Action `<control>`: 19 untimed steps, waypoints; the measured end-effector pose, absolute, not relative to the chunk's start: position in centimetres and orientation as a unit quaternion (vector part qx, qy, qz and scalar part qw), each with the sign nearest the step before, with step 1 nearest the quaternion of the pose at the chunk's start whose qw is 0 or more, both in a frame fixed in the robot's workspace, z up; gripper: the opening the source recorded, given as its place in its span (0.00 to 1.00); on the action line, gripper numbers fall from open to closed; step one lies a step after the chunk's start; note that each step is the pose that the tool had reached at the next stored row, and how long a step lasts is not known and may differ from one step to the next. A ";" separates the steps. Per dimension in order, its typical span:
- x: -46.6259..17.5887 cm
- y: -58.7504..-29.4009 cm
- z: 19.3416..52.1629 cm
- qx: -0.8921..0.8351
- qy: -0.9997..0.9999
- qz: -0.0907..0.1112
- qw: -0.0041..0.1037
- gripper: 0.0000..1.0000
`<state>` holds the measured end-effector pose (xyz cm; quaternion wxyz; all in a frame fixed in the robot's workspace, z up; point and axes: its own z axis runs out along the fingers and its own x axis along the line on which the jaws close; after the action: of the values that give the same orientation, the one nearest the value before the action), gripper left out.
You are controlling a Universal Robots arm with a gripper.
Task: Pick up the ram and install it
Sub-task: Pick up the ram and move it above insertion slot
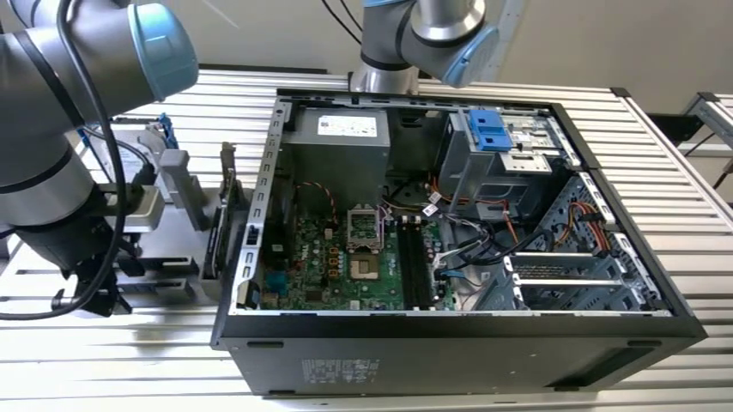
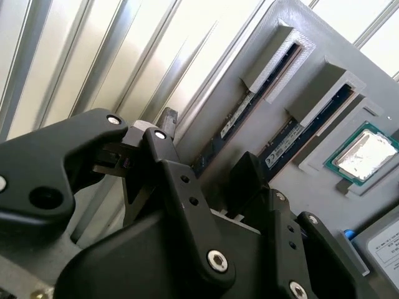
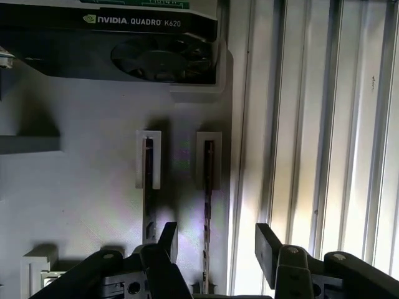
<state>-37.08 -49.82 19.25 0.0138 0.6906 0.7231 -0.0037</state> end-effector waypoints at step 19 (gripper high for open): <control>-37.1 -49.3 19.2 0.691 0.722 -0.004 0.014 1.00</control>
<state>-37.08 -49.29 19.16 0.0138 0.6914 0.7223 -0.0038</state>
